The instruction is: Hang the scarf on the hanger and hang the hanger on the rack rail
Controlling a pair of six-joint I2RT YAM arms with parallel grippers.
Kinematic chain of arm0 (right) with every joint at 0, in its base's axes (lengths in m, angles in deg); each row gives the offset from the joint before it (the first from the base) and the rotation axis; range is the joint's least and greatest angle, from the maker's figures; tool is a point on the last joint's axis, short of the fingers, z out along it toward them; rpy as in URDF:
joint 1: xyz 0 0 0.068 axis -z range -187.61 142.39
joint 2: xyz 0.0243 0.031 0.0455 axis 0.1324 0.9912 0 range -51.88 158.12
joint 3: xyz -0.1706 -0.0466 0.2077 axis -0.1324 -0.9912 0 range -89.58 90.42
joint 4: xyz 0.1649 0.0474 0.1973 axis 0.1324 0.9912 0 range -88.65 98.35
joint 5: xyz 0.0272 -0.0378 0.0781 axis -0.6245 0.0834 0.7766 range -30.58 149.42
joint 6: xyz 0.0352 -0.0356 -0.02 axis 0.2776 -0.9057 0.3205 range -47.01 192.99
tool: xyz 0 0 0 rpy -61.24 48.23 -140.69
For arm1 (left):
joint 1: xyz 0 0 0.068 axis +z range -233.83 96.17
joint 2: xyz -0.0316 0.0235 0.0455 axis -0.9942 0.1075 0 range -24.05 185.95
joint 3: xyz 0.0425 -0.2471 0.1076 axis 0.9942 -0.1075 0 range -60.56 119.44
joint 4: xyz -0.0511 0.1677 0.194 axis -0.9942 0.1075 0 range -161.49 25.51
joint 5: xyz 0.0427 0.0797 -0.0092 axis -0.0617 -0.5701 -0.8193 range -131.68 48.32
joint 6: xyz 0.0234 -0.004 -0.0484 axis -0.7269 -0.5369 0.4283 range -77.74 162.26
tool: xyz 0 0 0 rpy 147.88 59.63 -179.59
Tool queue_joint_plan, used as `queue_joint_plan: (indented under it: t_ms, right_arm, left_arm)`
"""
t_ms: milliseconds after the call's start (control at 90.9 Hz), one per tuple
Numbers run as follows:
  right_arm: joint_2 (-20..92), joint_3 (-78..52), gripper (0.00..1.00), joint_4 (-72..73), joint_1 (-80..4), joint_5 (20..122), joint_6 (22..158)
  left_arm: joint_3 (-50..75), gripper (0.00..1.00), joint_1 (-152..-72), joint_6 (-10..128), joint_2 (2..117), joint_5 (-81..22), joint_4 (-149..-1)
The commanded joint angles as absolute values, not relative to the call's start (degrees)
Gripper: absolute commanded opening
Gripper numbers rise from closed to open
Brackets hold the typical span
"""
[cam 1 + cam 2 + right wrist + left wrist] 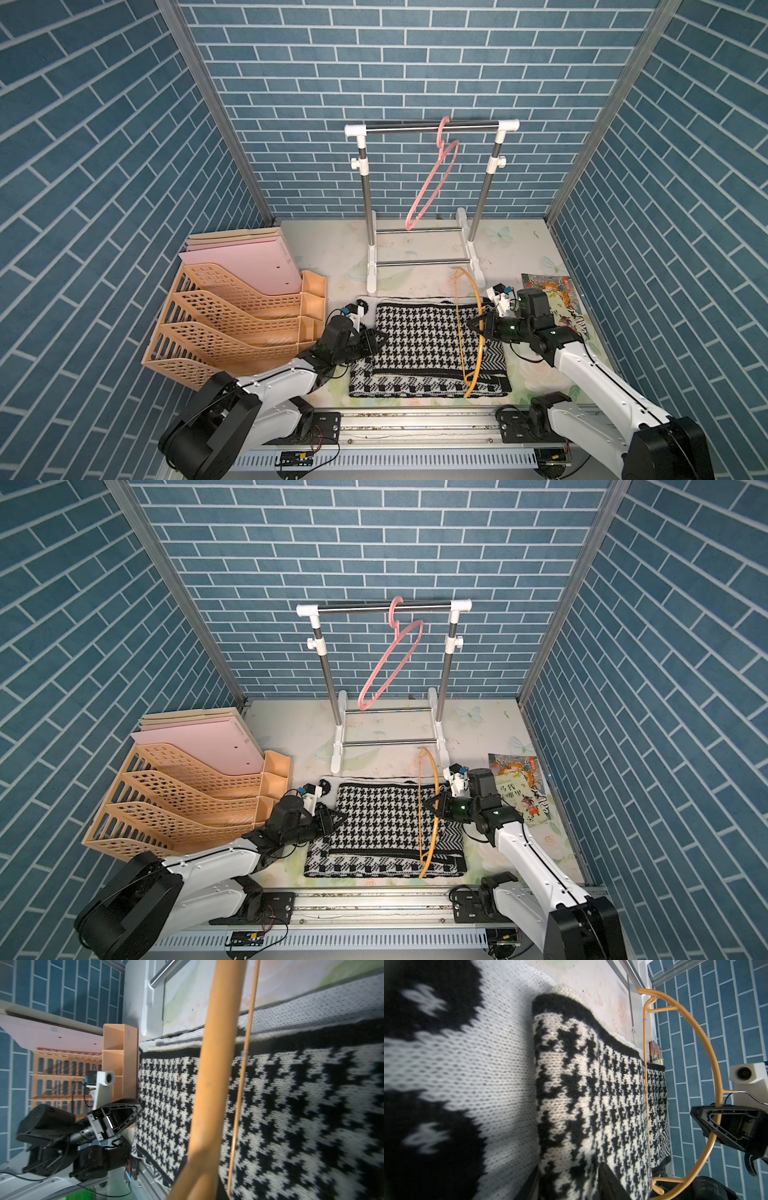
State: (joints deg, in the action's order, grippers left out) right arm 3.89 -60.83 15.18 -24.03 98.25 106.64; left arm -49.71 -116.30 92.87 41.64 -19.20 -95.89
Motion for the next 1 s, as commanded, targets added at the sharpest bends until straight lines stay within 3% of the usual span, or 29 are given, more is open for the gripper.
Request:
queue_joint_plan:
  t_ms: [0, 242, 528, 759, 990]
  right_arm:
    - [4.16, -60.35, 0.00, 11.71, -23.69, 100.72, 106.36]
    - [2.98, -61.48, 0.00, -6.14, -24.64, 109.94, 121.58]
    - [10.00, -61.03, 0.00, -23.44, -36.25, 106.52, 132.38]
    - [18.24, -63.27, 0.00, -38.57, -39.11, 106.66, 139.89]
    - [24.56, -60.59, 0.00, -43.61, -43.00, 106.46, 141.07]
  left_arm:
    - [-50.41, 0.45, -115.52, 92.91, 41.54, -17.98, -97.20]
    - [-50.35, 0.44, -115.09, 93.33, 41.16, -17.48, -97.34]
    - [-50.89, 0.45, -114.21, 93.73, 41.70, -17.26, -98.32]
    - [-50.77, 0.45, -113.75, 94.46, 43.10, -15.97, -100.21]
    - [-51.56, 0.44, -113.61, 95.10, 44.45, -15.30, -102.95]
